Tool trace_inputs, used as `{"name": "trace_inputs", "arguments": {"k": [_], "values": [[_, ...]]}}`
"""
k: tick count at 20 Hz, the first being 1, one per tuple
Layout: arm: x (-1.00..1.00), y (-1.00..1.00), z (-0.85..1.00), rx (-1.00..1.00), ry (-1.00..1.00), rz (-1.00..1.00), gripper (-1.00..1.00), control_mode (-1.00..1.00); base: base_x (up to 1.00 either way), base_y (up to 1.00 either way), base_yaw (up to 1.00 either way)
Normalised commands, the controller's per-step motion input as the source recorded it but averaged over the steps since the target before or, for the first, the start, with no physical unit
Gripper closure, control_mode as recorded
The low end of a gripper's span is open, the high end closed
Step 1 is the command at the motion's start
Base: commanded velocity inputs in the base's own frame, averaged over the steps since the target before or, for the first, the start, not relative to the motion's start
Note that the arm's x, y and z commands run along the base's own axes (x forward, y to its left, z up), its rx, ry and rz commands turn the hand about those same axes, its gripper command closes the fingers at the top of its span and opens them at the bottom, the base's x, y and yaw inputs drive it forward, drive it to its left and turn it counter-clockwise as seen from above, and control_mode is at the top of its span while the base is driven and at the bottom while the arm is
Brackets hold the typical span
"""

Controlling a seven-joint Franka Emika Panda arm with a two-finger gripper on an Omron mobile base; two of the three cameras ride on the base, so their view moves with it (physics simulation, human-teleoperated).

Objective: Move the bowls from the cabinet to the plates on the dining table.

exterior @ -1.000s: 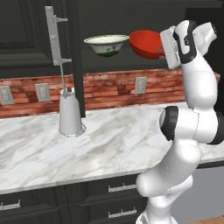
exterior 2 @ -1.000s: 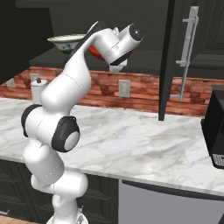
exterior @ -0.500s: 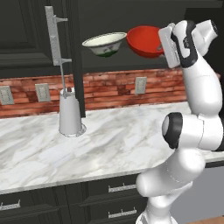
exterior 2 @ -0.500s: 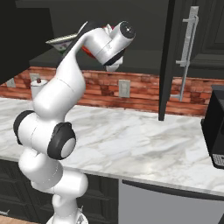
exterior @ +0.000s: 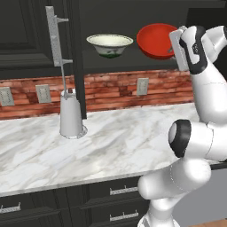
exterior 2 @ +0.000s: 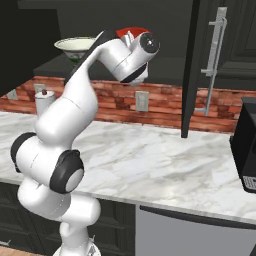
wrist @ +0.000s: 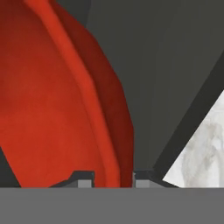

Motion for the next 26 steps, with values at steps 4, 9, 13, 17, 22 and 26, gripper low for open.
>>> {"name": "trace_inputs", "arguments": {"k": [4,9,13,17,22,26], "values": [[-0.28,-0.24,0.03,-0.05,-0.04,-0.02,1.00,-1.00,0.00,0.00,0.00],[-0.32,-0.13,0.27,-0.01,-0.01,-0.01,1.00,-1.00,0.00,0.00,0.00],[-0.39,-0.06,0.27,0.00,0.03,-0.01,1.00,-1.00,0.00,0.00,0.00],[-0.51,0.00,0.10,0.00,0.03,-0.02,1.00,-1.00,0.00,0.00,0.00],[-0.55,0.02,0.02,0.00,0.03,-0.03,1.00,-1.00,0.00,0.00,0.00],[-0.58,0.20,-0.05,0.00,0.00,-0.05,1.00,-1.00,0.00,0.00,0.00]]}}
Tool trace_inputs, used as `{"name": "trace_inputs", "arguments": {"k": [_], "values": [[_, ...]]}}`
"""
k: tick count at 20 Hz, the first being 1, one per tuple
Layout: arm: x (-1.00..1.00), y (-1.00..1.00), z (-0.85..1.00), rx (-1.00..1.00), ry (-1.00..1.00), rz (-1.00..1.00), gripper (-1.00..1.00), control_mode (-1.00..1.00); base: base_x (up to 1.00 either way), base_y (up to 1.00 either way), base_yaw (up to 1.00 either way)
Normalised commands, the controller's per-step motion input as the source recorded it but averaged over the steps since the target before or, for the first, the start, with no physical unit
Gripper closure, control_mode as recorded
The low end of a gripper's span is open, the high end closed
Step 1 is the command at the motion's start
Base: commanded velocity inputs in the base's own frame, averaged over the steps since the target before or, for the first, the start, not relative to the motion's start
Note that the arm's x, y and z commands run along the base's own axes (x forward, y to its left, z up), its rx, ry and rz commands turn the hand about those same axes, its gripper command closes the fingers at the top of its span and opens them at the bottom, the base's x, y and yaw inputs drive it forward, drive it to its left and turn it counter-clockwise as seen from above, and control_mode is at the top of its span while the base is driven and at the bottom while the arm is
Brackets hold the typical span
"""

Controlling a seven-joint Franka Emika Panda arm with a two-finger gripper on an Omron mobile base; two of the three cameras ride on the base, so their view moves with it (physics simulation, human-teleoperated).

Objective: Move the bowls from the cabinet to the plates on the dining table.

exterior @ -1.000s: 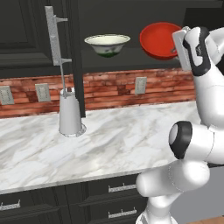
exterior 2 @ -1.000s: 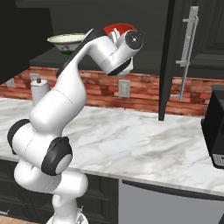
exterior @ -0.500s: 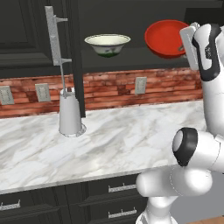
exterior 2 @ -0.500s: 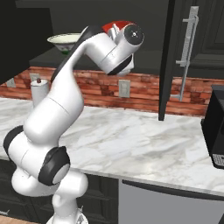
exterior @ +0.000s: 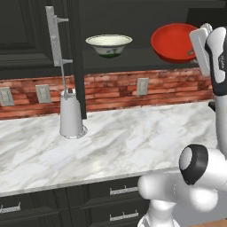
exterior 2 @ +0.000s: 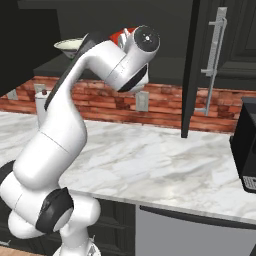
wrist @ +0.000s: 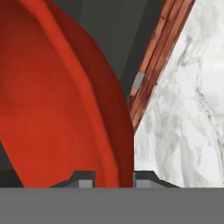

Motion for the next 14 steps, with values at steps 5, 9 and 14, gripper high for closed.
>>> {"name": "trace_inputs", "arguments": {"k": [5,9,14], "values": [[-0.54,0.37,-0.10,0.06,-0.05,-0.04,1.00,-1.00,0.00,0.00,0.00],[-0.46,0.40,-0.10,0.10,-0.11,-0.04,1.00,-1.00,0.00,0.00,0.00],[-0.30,0.24,-0.01,0.14,-0.02,-0.07,1.00,-1.00,0.00,0.00,0.00]]}}
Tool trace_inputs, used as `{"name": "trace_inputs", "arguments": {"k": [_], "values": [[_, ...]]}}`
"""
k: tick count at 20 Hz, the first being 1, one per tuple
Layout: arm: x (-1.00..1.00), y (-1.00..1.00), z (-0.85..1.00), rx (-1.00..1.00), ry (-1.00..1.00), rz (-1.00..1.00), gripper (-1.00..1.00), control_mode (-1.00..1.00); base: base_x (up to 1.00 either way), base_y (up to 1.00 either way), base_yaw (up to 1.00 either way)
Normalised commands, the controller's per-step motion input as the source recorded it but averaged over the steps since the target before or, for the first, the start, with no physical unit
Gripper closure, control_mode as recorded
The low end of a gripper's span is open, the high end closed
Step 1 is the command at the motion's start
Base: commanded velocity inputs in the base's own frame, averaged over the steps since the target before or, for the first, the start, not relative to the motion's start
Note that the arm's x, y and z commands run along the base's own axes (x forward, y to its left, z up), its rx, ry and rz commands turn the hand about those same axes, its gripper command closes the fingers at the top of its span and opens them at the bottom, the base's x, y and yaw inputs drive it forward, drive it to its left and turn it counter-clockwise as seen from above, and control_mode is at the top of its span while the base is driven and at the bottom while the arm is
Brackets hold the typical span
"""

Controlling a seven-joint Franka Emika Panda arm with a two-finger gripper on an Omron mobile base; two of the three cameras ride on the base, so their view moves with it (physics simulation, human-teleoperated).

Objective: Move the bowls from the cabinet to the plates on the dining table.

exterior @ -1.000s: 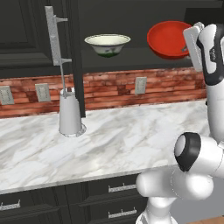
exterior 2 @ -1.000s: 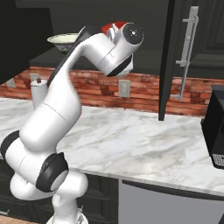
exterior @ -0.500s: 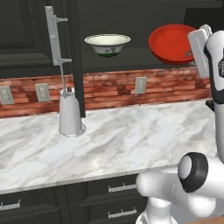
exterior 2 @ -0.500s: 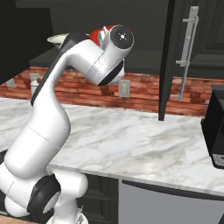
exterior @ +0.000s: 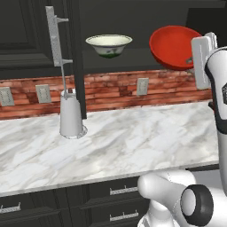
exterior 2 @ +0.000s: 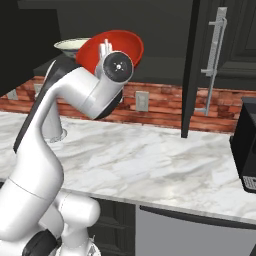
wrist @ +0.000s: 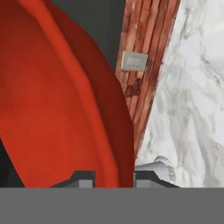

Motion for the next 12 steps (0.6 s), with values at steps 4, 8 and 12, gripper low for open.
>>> {"name": "trace_inputs", "arguments": {"k": [4,8,12], "values": [[-0.32,0.07,0.04,0.15,0.06,-0.06,1.00,-1.00,0.00,0.00,0.00],[-0.35,0.00,0.14,0.14,0.08,-0.06,1.00,-1.00,0.00,0.00,0.00],[-0.28,0.00,0.08,0.10,0.15,-0.04,1.00,-1.00,0.00,0.00,0.00]]}}
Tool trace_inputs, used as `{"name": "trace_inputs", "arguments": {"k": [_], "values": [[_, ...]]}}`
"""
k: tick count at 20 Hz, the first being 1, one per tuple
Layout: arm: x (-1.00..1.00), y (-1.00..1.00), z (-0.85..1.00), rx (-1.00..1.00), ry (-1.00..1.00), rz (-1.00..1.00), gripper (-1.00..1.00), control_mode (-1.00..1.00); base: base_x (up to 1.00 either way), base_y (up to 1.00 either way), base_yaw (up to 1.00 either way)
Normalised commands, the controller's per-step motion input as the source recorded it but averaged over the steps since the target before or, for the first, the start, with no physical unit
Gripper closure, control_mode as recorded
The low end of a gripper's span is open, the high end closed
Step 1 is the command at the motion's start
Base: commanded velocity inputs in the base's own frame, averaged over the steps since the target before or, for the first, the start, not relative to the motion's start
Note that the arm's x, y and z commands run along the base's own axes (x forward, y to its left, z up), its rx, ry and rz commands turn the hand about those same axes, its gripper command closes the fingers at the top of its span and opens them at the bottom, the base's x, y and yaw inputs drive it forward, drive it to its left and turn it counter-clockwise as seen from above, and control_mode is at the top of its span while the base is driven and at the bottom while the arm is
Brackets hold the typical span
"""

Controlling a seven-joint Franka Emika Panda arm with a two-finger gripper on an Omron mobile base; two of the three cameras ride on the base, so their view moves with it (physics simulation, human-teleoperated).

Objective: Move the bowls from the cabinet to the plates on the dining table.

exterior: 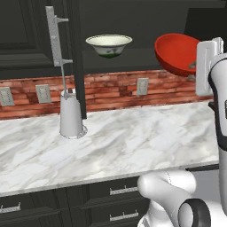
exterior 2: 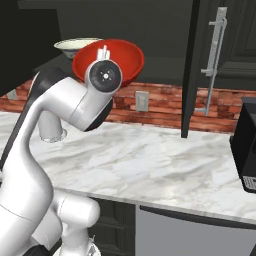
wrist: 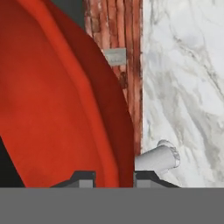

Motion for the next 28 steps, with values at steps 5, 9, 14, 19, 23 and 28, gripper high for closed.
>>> {"name": "trace_inputs", "arguments": {"k": [5,9,14,19,23,28], "values": [[-0.17,0.00,0.02,0.05,0.09,-0.02,1.00,1.00,-0.13,-0.01,-0.01],[0.00,0.00,0.00,0.00,0.00,0.00,1.00,1.00,-0.51,0.00,-0.05],[0.00,0.00,0.00,0.00,0.00,0.00,1.00,1.00,-0.62,0.00,-0.03],[0.00,0.00,0.00,0.00,0.00,0.00,1.00,1.00,-0.62,0.00,0.00],[0.00,0.00,0.00,0.00,0.00,0.00,1.00,1.00,-0.62,0.00,0.00],[0.00,0.00,0.00,0.00,0.00,0.00,1.00,1.00,-0.62,0.00,0.00]]}}
